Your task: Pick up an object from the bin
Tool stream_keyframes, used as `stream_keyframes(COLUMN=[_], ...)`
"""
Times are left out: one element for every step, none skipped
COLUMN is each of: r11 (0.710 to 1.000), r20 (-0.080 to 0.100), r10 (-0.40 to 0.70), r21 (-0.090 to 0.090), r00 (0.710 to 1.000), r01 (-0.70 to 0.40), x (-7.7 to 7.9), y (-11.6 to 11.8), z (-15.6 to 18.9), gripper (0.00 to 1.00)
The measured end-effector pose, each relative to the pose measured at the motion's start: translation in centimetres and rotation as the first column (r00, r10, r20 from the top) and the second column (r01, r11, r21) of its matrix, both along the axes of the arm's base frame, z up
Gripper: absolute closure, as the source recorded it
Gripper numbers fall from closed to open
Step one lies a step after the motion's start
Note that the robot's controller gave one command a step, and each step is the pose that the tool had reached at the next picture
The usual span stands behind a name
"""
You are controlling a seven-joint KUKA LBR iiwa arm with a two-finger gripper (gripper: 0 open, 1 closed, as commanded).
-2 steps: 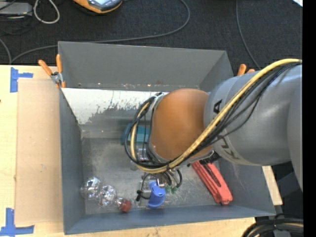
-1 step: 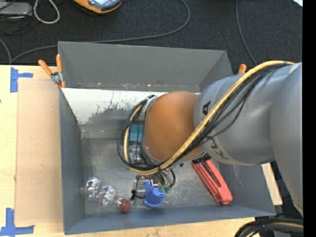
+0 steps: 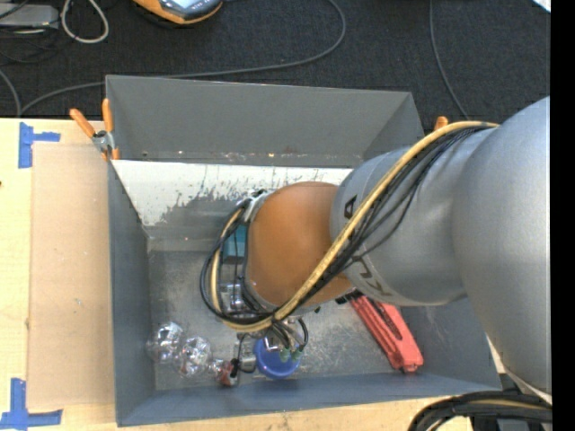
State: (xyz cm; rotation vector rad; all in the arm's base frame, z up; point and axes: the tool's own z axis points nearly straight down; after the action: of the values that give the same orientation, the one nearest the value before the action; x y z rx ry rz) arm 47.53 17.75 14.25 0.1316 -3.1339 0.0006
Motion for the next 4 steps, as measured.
stream_keyframes(r11=[1.000,1.000,0.999,0.991], r20=[0.006,0.002,0.000,0.002], r10=[0.031,0.007,0.054,0.133], r21=[0.001,0.000,-0.001,0.004], r00=[0.999,1.000,0.999,0.991], r01=[-0.031,-0.007,-0.054,-0.133], x=[0.4,0.1,0.6,1.6], y=[0.1,4.1,0.2,4.6], z=[-1.9,-3.0,-5.8,-7.0], gripper=[0.00,0.00,0.00,1.00])
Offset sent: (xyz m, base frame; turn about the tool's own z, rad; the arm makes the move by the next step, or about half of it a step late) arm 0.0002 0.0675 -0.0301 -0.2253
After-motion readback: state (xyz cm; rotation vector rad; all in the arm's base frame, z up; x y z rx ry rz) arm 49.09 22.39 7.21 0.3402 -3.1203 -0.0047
